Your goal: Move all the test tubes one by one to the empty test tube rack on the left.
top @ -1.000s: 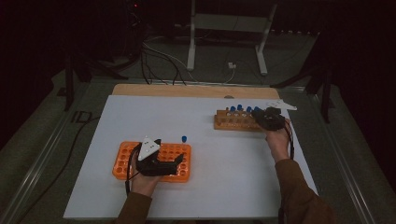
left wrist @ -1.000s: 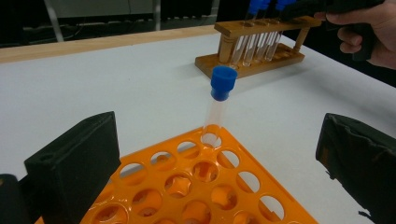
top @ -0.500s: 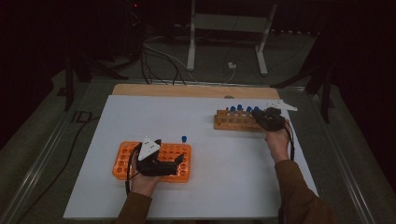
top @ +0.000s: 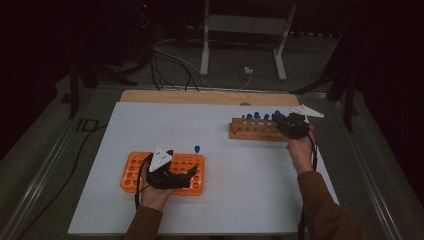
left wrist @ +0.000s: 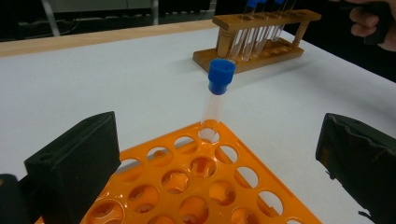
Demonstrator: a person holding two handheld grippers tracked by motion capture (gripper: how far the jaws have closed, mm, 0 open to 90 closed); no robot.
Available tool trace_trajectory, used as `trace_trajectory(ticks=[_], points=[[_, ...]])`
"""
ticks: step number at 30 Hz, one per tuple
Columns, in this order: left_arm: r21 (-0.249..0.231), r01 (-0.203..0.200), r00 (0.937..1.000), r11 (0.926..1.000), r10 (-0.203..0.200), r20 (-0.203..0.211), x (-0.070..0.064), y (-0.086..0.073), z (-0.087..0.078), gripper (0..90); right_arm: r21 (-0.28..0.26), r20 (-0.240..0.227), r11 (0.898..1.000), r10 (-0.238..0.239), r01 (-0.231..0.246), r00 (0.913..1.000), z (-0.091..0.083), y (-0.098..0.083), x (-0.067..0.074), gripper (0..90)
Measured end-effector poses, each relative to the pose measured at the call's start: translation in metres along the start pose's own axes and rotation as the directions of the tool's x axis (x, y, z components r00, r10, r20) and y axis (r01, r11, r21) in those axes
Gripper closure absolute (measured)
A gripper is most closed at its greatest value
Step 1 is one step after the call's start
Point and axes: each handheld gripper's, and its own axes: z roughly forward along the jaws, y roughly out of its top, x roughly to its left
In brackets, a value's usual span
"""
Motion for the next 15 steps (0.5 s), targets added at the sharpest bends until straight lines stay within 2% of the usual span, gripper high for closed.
trace_trajectory(ticks=[15], points=[[0.007,-0.001,1.0000,1.0000,0.001,0.004,-0.001,-0.001,0.001,0.4,-0.075,-0.021,0.997,0.013,-0.015,0.9997,-0.022,0.022,0.000,77.3]])
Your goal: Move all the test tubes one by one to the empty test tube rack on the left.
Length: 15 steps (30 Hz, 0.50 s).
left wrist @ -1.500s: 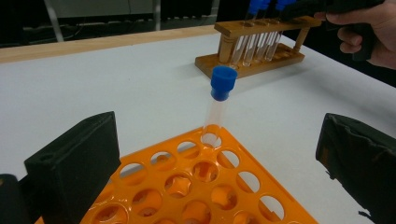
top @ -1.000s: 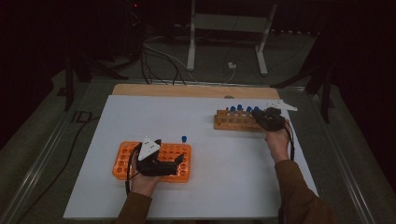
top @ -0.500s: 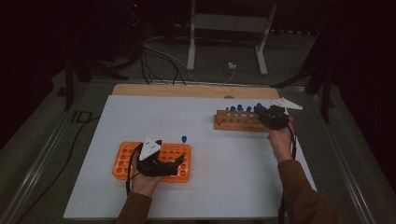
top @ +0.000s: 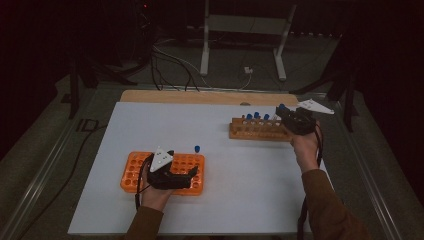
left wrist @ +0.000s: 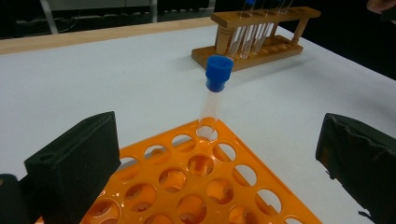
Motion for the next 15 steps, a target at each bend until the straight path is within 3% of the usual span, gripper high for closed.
trace_trajectory(ticks=[6,15], points=[[0.002,-0.001,1.0000,1.0000,0.001,0.002,0.000,0.000,0.000,0.4,-0.003,-0.011,1.000,0.006,-0.006,0.9999,-0.005,0.001,0.000,77.3],[0.001,-0.001,1.0000,1.0000,0.001,0.002,-0.001,0.000,0.000,0.4,-0.002,-0.064,1.000,0.006,-0.006,0.9979,-0.014,0.001,0.006,77.3]])
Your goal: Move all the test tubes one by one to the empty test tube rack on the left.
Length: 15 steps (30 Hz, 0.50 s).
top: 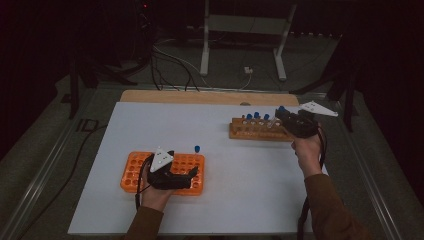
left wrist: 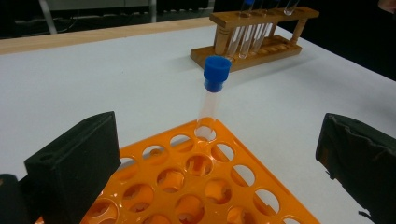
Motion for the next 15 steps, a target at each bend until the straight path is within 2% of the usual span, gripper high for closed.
trace_trajectory(ticks=[7,9,15], points=[[0.001,0.000,1.0000,1.0000,0.000,0.000,-0.001,0.000,0.000,0.4,0.014,-0.053,1.000,-0.020,0.021,0.9984,-0.006,-0.007,0.014,77.2],[0.000,-0.001,1.0000,1.0000,0.001,0.001,-0.001,0.000,0.000,0.4,0.024,-0.077,1.000,-0.014,0.016,0.9969,-0.006,-0.009,0.019,77.2],[-0.003,0.001,1.0000,1.0000,-0.001,0.001,-0.001,0.000,0.000,0.4,0.036,-0.116,0.999,-0.036,0.040,0.9926,-0.008,-0.015,0.033,77.1]])
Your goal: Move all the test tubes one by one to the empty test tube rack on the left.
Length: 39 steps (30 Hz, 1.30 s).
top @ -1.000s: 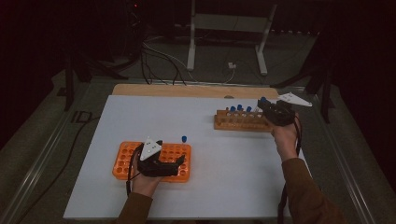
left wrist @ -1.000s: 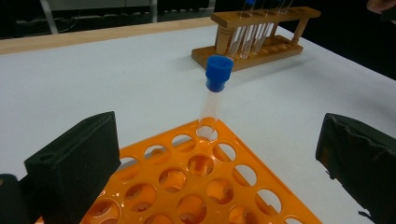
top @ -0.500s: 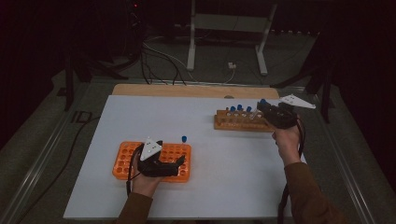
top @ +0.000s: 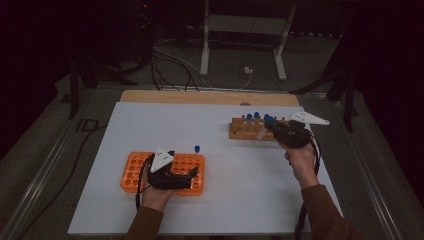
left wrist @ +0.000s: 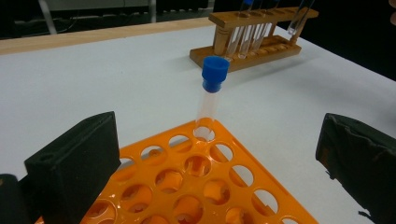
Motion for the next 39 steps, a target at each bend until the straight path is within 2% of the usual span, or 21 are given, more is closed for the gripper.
trace_trajectory(ticks=[7,13,16,20,22,27,31,39], points=[[-0.007,-0.008,1.0000,0.9999,0.008,-0.003,-0.002,0.001,-0.001,0.4,0.011,-0.037,1.000,-0.017,0.017,0.9992,0.000,-0.003,0.014,77.1],[-0.019,-0.021,0.9998,0.9996,0.021,0.000,-0.009,0.004,0.001,0.4,0.024,-0.068,1.000,-0.015,0.017,0.9976,0.002,-0.010,0.024,77.1],[-0.021,-0.044,0.9990,0.9988,0.044,0.001,-0.015,0.006,0.003,0.4,0.033,-0.084,0.999,-0.017,0.020,0.9963,0.003,-0.013,0.029,77.1],[-0.029,-0.088,0.9959,0.9957,0.087,-0.025,-0.025,0.009,0.004,0.4,0.040,-0.105,0.999,-0.017,0.022,0.9943,0.003,-0.018,0.036,77.0],[-0.030,-0.106,0.9941,0.9939,0.105,-0.024,-0.030,0.011,0.005,0.4,0.041,-0.116,0.999,-0.018,0.023,0.9930,0.003,-0.019,0.039,77.0],[-0.029,-0.136,0.9907,0.9902,0.136,-0.003,-0.042,0.016,0.012,1.1,0.045,-0.138,0.999,-0.019,0.025,0.9903,0.002,-0.021,0.046,77.0],[-0.045,-0.127,0.9919,0.9909,0.127,0.002,-0.048,0.022,0.018,1.2,0.044,-0.161,0.999,-0.013,0.020,0.9868,0.001,-0.025,0.052,77.0],[-0.051,-0.143,0.9891,0.9885,0.144,0.031,-0.064,0.027,0.029,3.4,0.055,-0.203,0.998,-0.027,0.039,0.9789,0.002,-0.025,0.066,77.0]])
